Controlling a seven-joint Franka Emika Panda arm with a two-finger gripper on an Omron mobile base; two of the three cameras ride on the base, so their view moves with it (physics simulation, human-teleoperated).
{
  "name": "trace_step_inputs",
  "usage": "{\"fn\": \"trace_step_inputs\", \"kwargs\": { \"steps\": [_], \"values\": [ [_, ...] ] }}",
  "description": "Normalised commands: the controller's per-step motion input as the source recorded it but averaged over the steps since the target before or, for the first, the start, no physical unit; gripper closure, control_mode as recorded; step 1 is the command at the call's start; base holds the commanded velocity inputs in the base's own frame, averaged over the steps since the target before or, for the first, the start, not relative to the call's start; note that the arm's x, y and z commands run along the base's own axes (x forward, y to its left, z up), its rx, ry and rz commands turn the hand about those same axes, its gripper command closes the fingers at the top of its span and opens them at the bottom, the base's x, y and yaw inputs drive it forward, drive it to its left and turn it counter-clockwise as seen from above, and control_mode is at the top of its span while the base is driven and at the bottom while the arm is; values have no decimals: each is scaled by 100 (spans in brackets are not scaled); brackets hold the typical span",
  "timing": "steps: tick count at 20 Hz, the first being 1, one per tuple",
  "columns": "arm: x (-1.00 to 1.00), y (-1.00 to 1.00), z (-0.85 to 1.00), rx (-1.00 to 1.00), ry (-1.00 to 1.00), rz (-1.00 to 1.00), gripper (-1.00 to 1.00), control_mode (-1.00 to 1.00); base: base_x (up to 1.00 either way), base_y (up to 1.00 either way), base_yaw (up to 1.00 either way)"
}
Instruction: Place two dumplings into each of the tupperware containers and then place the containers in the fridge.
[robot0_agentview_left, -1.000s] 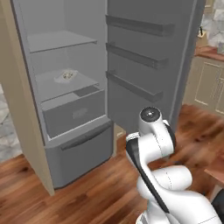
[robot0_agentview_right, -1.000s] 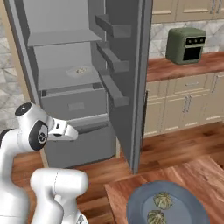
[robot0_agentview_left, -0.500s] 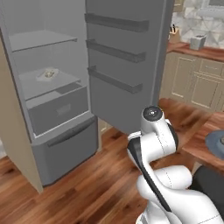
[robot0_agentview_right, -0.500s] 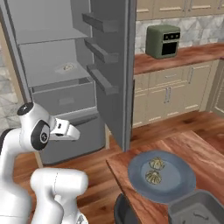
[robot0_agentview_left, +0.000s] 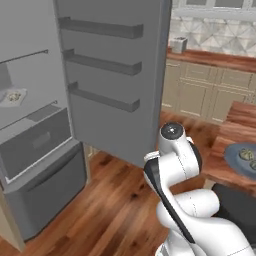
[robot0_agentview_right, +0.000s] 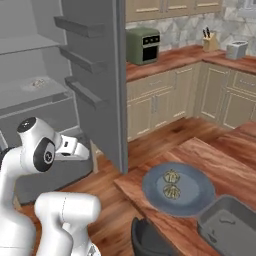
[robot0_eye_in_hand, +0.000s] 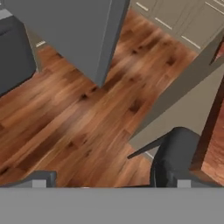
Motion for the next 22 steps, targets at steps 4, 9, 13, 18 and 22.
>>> {"fn": "trace_step_inputs", "kwargs": {
  "steps": [4, 9, 13, 18, 22],
  "values": [
    [0, 0, 0, 0, 0, 0, -100, 100, -28, 32, -53],
    [0, 0, 0, 0, 0, 0, -100, 100, -37, 51, -62],
    [0, 0, 0, 0, 0, 0, -100, 100, -14, 47, -55],
    [0, 0, 0, 0, 0, 0, -100, 100, 17, 28, -41],
    [0, 0, 0, 0, 0, 0, -100, 100, 5, -8, -30]
  ]
}}
